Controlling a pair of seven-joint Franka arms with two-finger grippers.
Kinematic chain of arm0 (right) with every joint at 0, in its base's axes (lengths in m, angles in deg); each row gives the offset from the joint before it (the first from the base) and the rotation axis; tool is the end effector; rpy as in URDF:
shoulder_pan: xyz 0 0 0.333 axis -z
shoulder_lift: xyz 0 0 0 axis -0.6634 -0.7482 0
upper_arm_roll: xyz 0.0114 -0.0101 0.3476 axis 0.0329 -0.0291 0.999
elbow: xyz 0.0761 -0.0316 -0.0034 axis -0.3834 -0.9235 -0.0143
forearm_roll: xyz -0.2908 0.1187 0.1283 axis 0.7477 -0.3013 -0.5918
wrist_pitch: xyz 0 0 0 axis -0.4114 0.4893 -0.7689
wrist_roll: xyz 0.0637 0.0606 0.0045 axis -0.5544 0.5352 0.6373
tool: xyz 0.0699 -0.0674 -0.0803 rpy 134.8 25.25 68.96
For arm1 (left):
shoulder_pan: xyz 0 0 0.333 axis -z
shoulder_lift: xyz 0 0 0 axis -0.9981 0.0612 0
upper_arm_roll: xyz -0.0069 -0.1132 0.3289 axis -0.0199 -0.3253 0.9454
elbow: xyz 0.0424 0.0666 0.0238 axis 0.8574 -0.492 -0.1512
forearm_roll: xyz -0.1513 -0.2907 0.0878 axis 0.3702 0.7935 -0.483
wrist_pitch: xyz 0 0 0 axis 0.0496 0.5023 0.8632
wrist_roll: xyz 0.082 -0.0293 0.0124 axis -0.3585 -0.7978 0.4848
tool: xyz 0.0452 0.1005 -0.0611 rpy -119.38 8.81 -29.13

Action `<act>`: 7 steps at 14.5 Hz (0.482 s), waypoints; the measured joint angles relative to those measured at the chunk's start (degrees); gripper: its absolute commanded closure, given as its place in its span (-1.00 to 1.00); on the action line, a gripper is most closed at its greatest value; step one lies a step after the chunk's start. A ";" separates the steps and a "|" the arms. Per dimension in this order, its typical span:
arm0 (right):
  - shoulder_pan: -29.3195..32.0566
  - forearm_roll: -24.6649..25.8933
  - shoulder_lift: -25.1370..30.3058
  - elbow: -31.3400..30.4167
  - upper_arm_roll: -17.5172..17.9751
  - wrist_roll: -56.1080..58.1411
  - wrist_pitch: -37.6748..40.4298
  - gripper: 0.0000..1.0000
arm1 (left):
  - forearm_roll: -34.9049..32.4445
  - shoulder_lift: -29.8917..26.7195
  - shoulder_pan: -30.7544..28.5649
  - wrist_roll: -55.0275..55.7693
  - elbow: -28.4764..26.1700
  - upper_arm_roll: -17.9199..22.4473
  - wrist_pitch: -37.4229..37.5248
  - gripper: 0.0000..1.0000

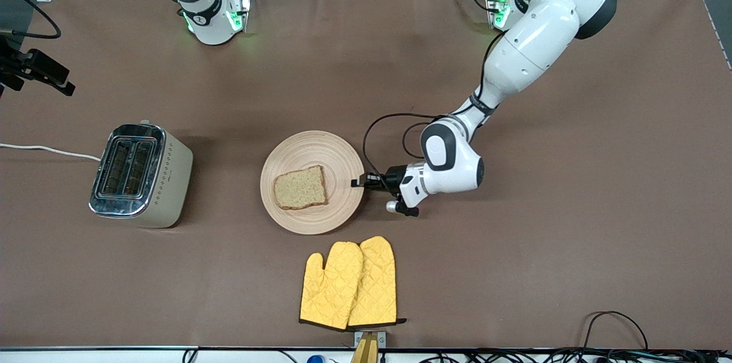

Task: Move plate and put bread in toaster
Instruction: 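Withdraw the left gripper while the right gripper reaches toward the plate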

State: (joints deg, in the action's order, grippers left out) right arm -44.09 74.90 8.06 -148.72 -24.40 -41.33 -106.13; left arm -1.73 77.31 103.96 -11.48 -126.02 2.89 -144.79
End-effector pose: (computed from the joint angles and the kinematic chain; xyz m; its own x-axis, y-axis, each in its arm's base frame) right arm 0.4633 -0.0289 0.6624 0.9927 -0.1181 0.0248 -0.1184 -0.9929 0.0127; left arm 0.5807 -0.4265 0.1687 0.9970 -0.0501 -0.0583 0.0252 -0.5038 0.8634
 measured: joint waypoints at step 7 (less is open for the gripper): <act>0.00 0.00 -0.01 -0.02 0.00 -0.01 0.00 -1.00 | -0.05 -0.38 -0.77 3.09 0.55 0.37 -1.78 -1.00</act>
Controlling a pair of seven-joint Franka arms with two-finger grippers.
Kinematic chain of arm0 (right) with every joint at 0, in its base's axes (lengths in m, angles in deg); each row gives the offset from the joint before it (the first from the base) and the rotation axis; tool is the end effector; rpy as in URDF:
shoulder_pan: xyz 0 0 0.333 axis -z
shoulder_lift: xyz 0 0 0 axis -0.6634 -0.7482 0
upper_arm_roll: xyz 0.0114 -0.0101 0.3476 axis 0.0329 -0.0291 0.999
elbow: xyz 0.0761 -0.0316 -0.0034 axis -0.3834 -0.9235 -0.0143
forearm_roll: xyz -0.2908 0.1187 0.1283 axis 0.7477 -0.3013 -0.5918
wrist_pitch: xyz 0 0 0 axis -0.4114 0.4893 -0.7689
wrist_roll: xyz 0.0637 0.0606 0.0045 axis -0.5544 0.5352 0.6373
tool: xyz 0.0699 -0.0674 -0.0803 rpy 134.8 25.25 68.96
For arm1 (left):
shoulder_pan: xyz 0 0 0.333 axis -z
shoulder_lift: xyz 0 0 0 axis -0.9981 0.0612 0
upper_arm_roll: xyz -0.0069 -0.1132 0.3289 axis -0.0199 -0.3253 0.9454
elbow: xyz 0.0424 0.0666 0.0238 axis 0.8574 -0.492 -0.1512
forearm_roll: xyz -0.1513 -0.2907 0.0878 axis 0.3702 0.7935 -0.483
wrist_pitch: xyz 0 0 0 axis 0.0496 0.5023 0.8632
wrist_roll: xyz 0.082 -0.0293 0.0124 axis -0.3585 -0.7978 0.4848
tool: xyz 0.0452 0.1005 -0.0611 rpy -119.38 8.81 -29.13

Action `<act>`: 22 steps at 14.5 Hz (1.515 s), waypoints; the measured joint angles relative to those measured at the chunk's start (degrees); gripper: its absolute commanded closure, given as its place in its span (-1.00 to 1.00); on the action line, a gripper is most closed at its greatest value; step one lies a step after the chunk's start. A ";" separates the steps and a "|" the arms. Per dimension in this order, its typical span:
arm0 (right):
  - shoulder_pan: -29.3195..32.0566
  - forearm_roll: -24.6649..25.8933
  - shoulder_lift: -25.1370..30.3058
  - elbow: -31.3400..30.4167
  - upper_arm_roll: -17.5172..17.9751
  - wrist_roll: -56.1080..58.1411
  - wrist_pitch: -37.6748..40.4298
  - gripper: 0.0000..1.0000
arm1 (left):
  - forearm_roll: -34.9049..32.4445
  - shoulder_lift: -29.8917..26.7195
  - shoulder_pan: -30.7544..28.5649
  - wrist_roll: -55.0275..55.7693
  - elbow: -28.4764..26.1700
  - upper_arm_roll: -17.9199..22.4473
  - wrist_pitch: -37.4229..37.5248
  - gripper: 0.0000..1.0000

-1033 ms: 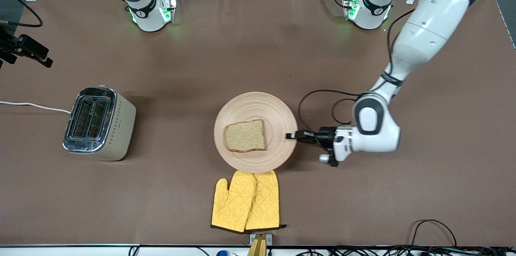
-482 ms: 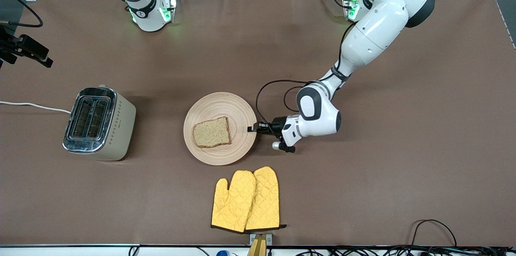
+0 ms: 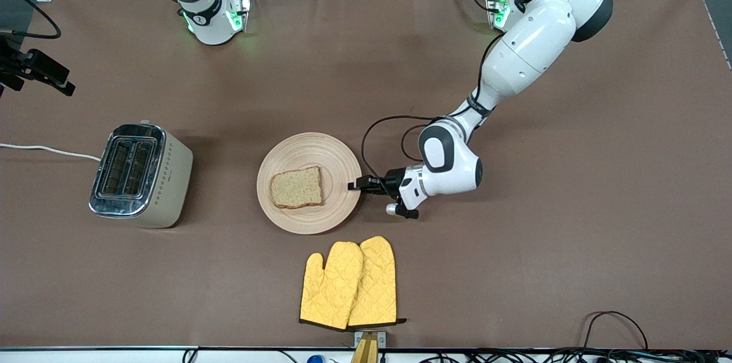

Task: Move plate and put bread in toaster
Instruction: 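Withdraw the left gripper while the right gripper reaches toward the plate, then lower the right gripper to the edge of the bread slice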

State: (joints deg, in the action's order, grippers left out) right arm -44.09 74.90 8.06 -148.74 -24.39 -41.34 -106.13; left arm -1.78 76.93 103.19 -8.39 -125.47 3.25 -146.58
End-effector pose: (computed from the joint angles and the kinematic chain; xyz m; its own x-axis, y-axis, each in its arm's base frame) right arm 0.4633 -0.0288 0.6622 0.9927 -0.1181 0.0245 -0.1184 -0.9929 0.0128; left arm 0.5956 -0.4132 0.1750 0.9970 0.0203 -0.0747 0.0744 -0.5159 0.8534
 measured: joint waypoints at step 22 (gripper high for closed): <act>-15.50 -22.84 -22.91 -4.54 0.84 -6.95 -18.58 -1.00 | -70.82 -45.38 -26.78 50.92 0.30 3.51 50.31 -1.00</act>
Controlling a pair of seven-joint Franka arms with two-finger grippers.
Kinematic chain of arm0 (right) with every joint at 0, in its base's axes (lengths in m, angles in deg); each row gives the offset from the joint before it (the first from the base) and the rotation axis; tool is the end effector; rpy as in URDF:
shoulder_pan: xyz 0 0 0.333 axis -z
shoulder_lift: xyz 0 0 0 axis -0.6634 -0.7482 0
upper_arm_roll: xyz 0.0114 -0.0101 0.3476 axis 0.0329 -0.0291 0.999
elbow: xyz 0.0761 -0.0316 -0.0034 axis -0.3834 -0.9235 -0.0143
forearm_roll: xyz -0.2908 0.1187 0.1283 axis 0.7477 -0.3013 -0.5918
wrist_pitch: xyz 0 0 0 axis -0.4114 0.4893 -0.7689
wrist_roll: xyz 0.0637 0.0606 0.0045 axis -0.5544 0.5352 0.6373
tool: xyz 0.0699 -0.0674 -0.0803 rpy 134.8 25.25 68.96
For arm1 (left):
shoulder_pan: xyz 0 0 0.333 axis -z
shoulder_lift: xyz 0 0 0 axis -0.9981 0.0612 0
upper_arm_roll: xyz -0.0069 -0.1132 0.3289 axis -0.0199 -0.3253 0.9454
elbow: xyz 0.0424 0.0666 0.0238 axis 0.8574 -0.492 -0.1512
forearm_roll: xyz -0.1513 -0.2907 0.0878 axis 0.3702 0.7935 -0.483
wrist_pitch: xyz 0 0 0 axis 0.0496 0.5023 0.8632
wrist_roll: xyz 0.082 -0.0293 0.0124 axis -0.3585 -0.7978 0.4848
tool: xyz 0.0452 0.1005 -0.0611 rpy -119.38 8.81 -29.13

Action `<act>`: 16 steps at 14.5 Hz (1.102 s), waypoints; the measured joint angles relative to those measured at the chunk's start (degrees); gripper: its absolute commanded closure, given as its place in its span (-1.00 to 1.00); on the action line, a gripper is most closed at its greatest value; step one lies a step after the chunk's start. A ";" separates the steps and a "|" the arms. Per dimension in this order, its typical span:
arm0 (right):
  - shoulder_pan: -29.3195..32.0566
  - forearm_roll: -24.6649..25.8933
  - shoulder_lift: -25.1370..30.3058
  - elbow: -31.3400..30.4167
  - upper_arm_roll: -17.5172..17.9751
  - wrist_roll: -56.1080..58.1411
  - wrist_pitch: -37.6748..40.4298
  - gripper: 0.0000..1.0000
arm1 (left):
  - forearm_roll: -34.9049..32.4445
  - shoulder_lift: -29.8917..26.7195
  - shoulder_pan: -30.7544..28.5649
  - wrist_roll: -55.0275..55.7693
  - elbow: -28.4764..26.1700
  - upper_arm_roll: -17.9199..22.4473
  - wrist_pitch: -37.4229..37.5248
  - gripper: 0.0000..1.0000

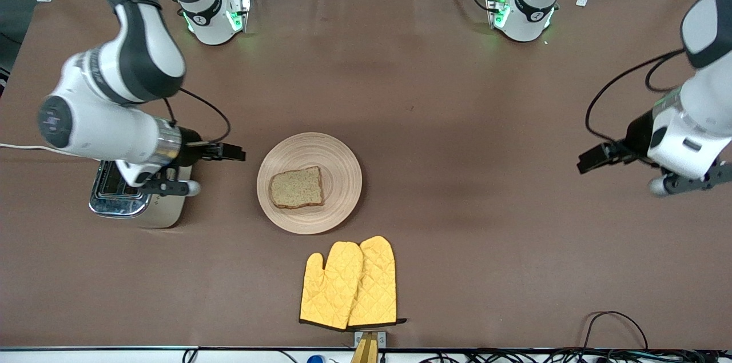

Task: Move plate and put bread in toaster
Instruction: 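Lower the right gripper to the edge of the bread slice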

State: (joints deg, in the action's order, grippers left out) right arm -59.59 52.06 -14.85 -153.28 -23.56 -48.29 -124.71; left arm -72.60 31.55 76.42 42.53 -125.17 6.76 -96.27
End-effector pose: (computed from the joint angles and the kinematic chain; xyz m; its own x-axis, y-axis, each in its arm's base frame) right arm 0.5640 0.1759 0.4480 0.9778 -0.0559 -0.2018 -0.1119 -0.9539 -0.2784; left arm 0.5729 -0.0792 0.5980 0.9748 0.2217 0.0234 0.2202 -0.9740 0.0528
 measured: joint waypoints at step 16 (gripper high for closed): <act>-6.77 0.00 -9.28 -7.86 -0.71 25.11 -24.91 -0.89 | -0.33 -17.74 8.81 -10.44 -5.99 15.30 12.95 -1.00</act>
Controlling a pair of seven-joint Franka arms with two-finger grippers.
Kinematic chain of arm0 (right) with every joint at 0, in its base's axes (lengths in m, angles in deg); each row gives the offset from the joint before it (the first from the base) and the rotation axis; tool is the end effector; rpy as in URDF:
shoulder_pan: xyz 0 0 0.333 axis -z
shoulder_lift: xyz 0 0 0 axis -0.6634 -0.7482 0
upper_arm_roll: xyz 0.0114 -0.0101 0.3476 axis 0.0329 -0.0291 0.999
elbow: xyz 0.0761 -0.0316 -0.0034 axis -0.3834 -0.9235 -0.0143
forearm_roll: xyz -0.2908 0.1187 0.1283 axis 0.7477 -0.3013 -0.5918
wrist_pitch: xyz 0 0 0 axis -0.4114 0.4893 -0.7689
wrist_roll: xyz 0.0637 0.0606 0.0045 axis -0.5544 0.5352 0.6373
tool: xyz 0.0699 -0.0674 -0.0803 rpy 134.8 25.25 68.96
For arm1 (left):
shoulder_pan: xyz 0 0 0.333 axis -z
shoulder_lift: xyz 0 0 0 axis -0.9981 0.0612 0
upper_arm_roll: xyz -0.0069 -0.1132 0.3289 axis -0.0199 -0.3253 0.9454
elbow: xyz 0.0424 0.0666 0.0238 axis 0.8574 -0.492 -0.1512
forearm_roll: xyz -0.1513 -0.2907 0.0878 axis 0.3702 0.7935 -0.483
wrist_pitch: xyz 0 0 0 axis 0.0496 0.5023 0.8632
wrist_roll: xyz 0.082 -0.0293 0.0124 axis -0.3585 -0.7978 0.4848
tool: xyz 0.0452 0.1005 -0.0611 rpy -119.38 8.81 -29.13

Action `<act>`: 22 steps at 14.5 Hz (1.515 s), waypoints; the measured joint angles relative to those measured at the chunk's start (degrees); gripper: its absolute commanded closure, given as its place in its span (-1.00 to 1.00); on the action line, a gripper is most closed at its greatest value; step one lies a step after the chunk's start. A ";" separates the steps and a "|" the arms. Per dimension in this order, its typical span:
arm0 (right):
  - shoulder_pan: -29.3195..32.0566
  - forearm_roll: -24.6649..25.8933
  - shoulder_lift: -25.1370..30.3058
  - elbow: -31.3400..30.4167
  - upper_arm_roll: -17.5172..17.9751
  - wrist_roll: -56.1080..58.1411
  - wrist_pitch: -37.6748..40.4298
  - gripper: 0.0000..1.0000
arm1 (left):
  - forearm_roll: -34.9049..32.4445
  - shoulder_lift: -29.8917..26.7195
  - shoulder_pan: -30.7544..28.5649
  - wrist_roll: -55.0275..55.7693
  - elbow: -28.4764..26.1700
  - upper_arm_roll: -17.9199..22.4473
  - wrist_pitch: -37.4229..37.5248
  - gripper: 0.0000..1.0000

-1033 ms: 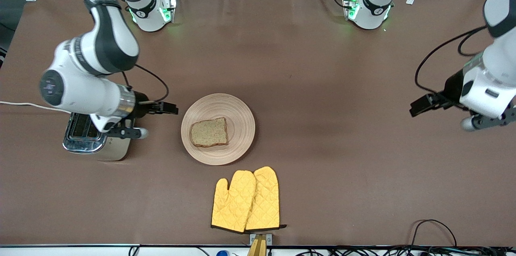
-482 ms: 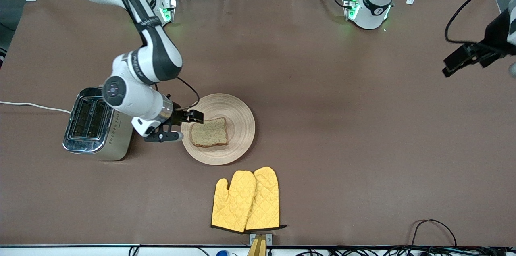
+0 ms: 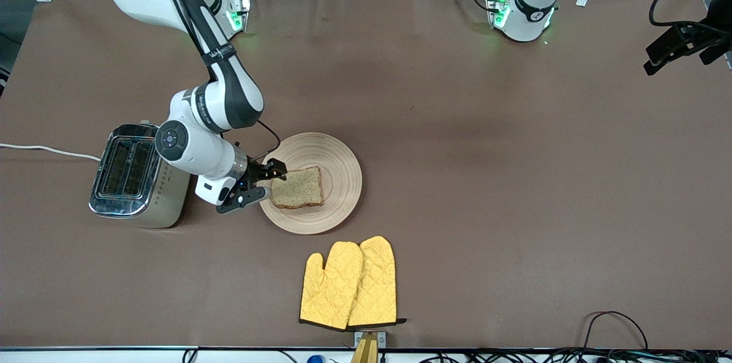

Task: Move plate and put bread in toaster
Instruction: 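Lower the right gripper to the edge of the bread slice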

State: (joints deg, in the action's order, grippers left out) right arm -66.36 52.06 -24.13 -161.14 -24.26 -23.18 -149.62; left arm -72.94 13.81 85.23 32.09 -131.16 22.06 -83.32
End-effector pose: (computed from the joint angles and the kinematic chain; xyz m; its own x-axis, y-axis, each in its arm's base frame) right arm 0.5785 0.2251 0.3264 0.9406 0.3371 0.0402 0.3369 -0.9122 -0.2331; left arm 0.4533 -0.0312 0.6881 0.9881 0.1524 0.0185 0.1532 -0.9870 -0.0496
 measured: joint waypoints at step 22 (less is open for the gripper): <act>-0.64 0.05 -5.24 -0.92 -0.08 -1.34 -5.01 -0.20 | 2.20 2.19 0.89 -0.31 -0.86 -0.72 -4.58 -1.00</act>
State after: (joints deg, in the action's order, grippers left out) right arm -67.00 52.11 -29.37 -162.07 -24.35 -24.52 -154.63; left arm -70.74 16.01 86.12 31.77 -132.02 21.35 -87.90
